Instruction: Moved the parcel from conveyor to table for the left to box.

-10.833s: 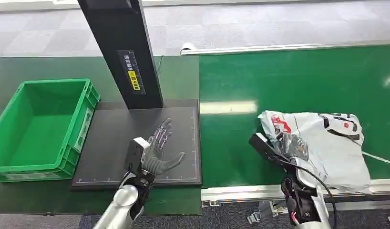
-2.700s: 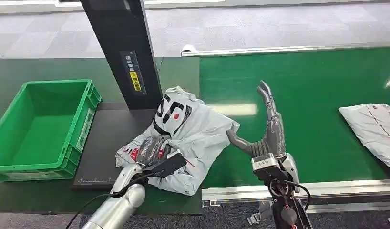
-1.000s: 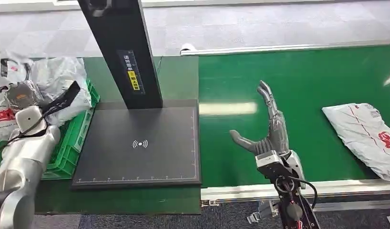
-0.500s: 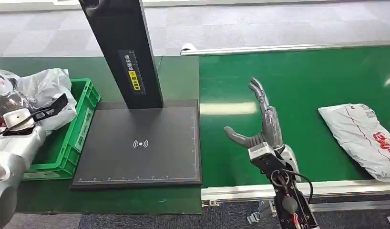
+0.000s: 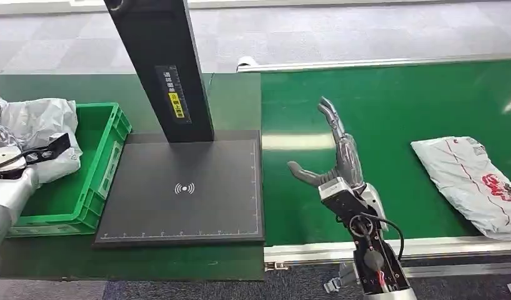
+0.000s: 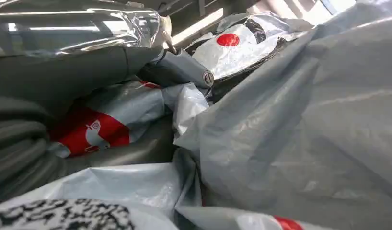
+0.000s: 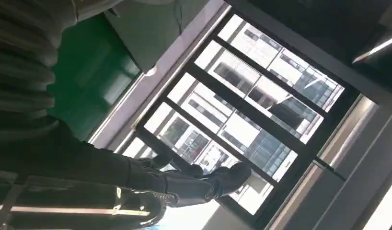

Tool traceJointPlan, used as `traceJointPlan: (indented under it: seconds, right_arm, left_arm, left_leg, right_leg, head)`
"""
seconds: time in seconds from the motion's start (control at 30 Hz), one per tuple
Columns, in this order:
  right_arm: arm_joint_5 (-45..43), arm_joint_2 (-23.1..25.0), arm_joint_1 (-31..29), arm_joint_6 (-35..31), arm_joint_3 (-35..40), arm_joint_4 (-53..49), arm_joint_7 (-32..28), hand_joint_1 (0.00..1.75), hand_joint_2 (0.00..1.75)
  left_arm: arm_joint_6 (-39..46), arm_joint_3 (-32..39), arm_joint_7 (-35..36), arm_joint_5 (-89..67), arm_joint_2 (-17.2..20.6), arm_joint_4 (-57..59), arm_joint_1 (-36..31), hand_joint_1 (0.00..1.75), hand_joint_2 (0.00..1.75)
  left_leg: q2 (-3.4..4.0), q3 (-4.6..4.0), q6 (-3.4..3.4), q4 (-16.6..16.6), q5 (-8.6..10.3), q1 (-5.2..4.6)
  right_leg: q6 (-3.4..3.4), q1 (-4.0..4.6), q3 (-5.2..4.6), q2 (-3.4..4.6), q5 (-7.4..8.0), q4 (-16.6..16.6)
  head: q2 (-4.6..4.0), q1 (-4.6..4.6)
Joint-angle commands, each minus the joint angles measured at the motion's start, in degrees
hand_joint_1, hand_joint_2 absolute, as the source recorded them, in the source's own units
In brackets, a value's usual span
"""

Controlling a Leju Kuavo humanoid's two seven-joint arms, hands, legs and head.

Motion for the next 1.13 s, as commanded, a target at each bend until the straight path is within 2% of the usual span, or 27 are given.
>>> traceJointPlan:
  seconds: [0.03,0.1,0.23,0.33,0.43,0.53,0.63,0.67,0.7,0.77,0.83,0.9,0.93,0.97,1.0,1.03,1.07,1.1,1.13]
  right_arm:
    - [-0.13,-0.03,-2.36,-0.02,1.53,3.97,0.48,0.00,1.75]
    - [-0.46,-0.54,-1.83,-0.08,1.75,3.03,0.68,0.00,1.75]
    - [-1.14,-1.49,-0.60,-0.53,2.25,2.13,0.79,0.00,1.75]
    - [-1.94,-2.63,0.42,-1.63,2.56,2.11,-0.10,0.00,1.75]
    - [-2.56,-3.24,0.73,-2.49,2.57,1.87,-0.48,0.00,1.75]
    - [-2.56,-3.24,0.73,-2.49,2.57,1.87,-0.48,0.00,1.75]
    - [-2.56,-3.24,0.73,-2.49,2.57,1.87,-0.48,0.00,1.75]
    - [-2.64,-3.38,0.96,-3.07,2.60,1.50,-0.51,0.00,1.75]
    - [-2.79,-3.85,1.67,-3.78,2.50,0.78,-0.59,0.00,1.75]
    - [-2.99,-4.48,2.58,-3.98,2.27,0.05,-0.59,0.00,1.75]
    - [-3.01,-4.74,3.13,-3.96,2.08,-0.12,-0.58,0.00,1.75]
    - [-3.02,-4.89,4.02,-3.96,1.63,-0.34,-0.58,0.00,1.75]
    - [-3.38,-4.83,4.40,-3.70,1.31,-0.33,-0.52,0.00,1.75]
    - [-4.51,-4.95,4.40,-2.11,1.13,0.24,-0.06,0.00,1.75]
    - [-5.37,-4.96,4.19,-0.89,1.00,0.98,0.42,0.00,1.75]
    - [-5.41,-4.90,4.05,-0.77,0.89,1.42,0.38,0.00,1.75]
    - [-8.42,-4.93,3.24,3.44,1.05,3.87,3.14,0.00,1.75]
    - [-9.30,-4.91,2.31,5.04,1.28,6.05,3.82,0.00,1.75]
    - [-10.30,-4.40,1.05,6.92,1.69,9.27,4.28,0.00,1.75]
  left_arm:
    - [7.25,-3.39,0.22,-0.91,-0.37,3.67,-1.78,0.00,1.75]
    - [15.20,-2.12,-1.16,-0.91,-0.50,3.05,-1.29,0.00,1.75]
    - [30.79,1.30,-8.44,1.56,-2.17,-0.55,2.53,0.00,1.75]
    - [38.21,4.59,-14.86,4.60,-6.26,-4.65,4.91,0.00,1.75]
    - [38.21,9.84,-22.56,7.41,-10.87,-19.99,10.53,0.00,1.75]
    - [38.21,9.84,-22.56,7.41,-10.87,-19.99,10.53,0.00,1.75]
    - [38.21,9.84,-22.56,7.41,-10.87,-19.99,10.53,0.00,1.75]
    - [38.21,13.60,-29.81,12.09,-13.58,-24.07,12.51,0.00,1.75]
    - [38.21,19.60,-40.74,17.49,-19.02,-30.09,15.26,0.00,1.75]
    - [38.21,24.92,-50.88,21.58,-26.93,-36.70,18.96,0.00,1.75]
    - [38.21,25.76,-55.04,23.54,-30.65,-39.09,21.07,0.00,1.75]
    - [38.21,22.66,-58.91,31.48,-33.45,-39.80,23.46,0.00,1.75]
    - [36.99,17.32,-60.19,39.94,-33.36,-40.28,25.13,0.00,1.75]
    - [32.78,8.95,-58.46,50.21,-31.38,-43.00,27.60,0.00,1.75]
    - [28.95,4.81,-57.58,56.52,-30.66,-45.49,29.40,0.00,1.75]
    - [30.18,2.66,-56.45,57.47,-30.14,-46.17,29.96,0.00,1.75]
    - [14.93,-1.20,-55.03,71.34,-29.68,-47.49,31.71,0.00,1.75]
    - [11.49,-3.46,-55.32,73.39,-29.13,-47.25,32.44,0.00,1.75]
    - [14.44,-7.43,-56.92,68.87,-28.25,-45.79,32.88,0.00,1.75]
  left_leg:
    - [0.02,0.04,-0.02,-0.03,0.00,0.01]
    - [-0.01,0.02,-0.01,-0.02,0.01,0.01]
    - [-0.01,0.06,0.01,-0.05,0.01,-0.01]
    - [-0.10,0.15,0.02,-0.17,0.07,-0.03]
    - [-0.29,0.02,0.02,-0.07,0.08,-0.03]
    - [-0.32,0.03,0.04,-0.06,0.08,-0.07]
    - [0.04,0.05,0.01,-0.02,0.00,-0.06]
    - [0.09,0.06,0.00,-0.05,0.01,-0.05]
    - [0.11,0.07,0.01,-0.06,0.02,-0.10]
    - [-0.18,0.14,0.02,-0.17,0.09,-0.07]
    - [-0.45,0.16,0.07,-0.22,0.14,-0.12]
    - [-0.40,0.18,0.10,-0.20,0.10,-0.12]
    - [-0.31,0.21,0.12,-0.19,0.06,-0.17]
    - [-0.18,0.13,0.09,-0.11,0.02,-0.19]
    - [-0.40,0.13,0.11,-0.12,0.05,-0.20]
    - [-0.08,0.09,0.07,-0.08,-0.01,-0.23]
    - [0.14,0.08,0.11,-0.08,-0.07,-0.23]
    - [0.09,0.11,0.10,-0.10,-0.05,-0.29]
    - [0.22,0.16,0.13,-0.07,-0.10,-0.26]
  right_leg:
    - [-0.01,0.01,0.03,-0.02,0.00,-0.02]
    - [-0.01,0.01,0.01,-0.05,0.00,-0.02]
    - [0.01,-0.01,0.04,-0.05,-0.01,-0.04]
    - [0.02,-0.03,0.16,-0.18,0.01,-0.16]
    - [0.02,-0.01,0.09,-0.36,-0.02,-0.13]
    - [0.04,-0.05,0.11,-0.43,-0.02,-0.14]
    - [0.01,-0.04,0.04,-0.07,0.01,-0.07]
    - [0.00,-0.03,0.05,-0.06,0.03,-0.10]
    - [0.01,-0.08,0.01,-0.05,0.01,-0.07]
    - [0.02,-0.05,0.18,-0.37,0.00,-0.22]
    - [0.08,-0.09,0.28,-0.65,-0.03,-0.32]
    - [0.10,-0.09,0.27,-0.53,-0.01,-0.32]
    - [0.12,-0.14,0.29,-0.44,-0.01,-0.32]
    - [0.10,-0.17,0.20,-0.27,-0.02,-0.20]
    - [0.13,-0.17,0.26,-0.47,-0.02,-0.27]
    - [0.07,-0.19,0.12,-0.14,0.01,-0.18]
    - [0.10,-0.19,0.08,0.00,0.05,-0.19]
    - [0.10,-0.24,0.10,-0.10,0.02,-0.19]
    - [0.07,-0.22,0.07,0.05,0.03,-0.18]
  head:
    - [0.00,-0.02]
    - [0.00,-0.02]
    - [0.00,-0.02]
    - [0.00,-0.04]
    - [0.00,0.00]
    - [0.00,0.00]
    - [0.00,0.00]
    - [0.00,0.00]
    - [0.00,-0.04]
    - [0.00,-0.04]
    - [0.00,0.00]
    - [0.00,-0.07]
    - [0.00,-0.02]
    - [0.00,0.00]
    - [0.00,0.00]
    - [0.00,0.00]
    - [0.00,-0.04]
    - [0.00,-0.04]
    - [0.00,-0.02]
